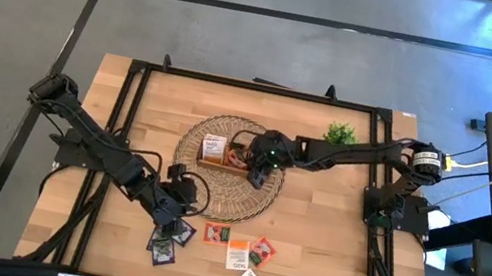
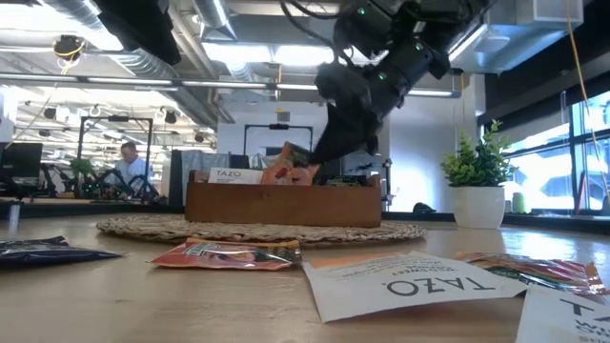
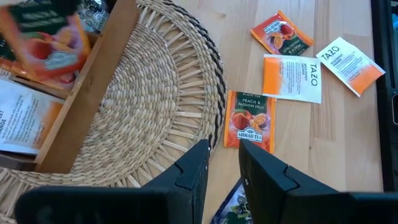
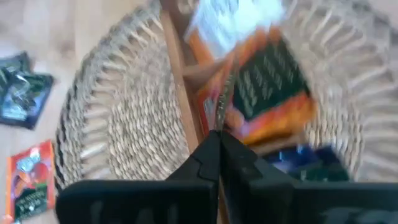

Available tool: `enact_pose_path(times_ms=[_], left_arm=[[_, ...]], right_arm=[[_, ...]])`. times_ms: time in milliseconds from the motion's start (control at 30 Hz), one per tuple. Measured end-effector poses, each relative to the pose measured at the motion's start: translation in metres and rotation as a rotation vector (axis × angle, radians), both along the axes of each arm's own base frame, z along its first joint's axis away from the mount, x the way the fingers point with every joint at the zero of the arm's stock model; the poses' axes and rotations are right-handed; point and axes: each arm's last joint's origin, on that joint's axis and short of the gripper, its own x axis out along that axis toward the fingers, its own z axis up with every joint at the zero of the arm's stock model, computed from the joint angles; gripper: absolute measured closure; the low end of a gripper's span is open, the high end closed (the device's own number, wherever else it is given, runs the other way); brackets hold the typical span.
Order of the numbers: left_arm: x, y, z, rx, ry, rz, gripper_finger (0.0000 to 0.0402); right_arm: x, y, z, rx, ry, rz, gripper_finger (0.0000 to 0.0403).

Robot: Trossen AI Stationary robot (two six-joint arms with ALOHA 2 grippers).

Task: Pick & Place Tea
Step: Put the orange tea bag into the middle section of the wooden organizer

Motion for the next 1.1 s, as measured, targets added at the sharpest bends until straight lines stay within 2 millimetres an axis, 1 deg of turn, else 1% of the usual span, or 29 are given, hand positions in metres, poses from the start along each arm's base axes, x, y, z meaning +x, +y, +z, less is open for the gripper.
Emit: enact_pose_path(times_ms=[100,233,333,433,533,733,933,1100], left_arm=[[0.000,0.000,0.000,0.000,0.000,0.000,0.0315],[0.000,0.000,0.000,-0.001,0.000,0.000,0.0315],[0.000,0.000,0.000,-0.001,0.000,-0.001,0.0315],[0.000,0.000,0.000,-0.001,0.000,0.000,0.0315],[0.000,0.000,0.000,0.000,-0.001,0.000,0.0315],[0.000,0.000,0.000,0.000,-0.001,0.002,0.0315],[0.000,0.000,0.000,0.006,-0.005,0.007,0.0316],[0.000,0.001,0.000,0.014,-0.009,0.013,0.0316]], right_arm=[[0.007,-0.003,0.018,-0.042,0.003,0.036,0.0398],[0.012,-0.006,0.043,-0.106,0.060,0.102,0.0399],[0.011,-0.010,0.055,-0.130,0.130,0.135,0.0400],[0.015,-0.014,0.063,-0.145,0.144,0.146,0.0400],[0.022,-0.017,0.060,-0.133,0.164,0.150,0.0401],[0.034,-0.017,0.042,-0.127,0.281,0.210,0.0401],[0.044,-0.019,0.035,-0.137,0.309,0.233,0.0401],[0.046,-0.019,0.030,-0.136,0.321,0.236,0.0382]])
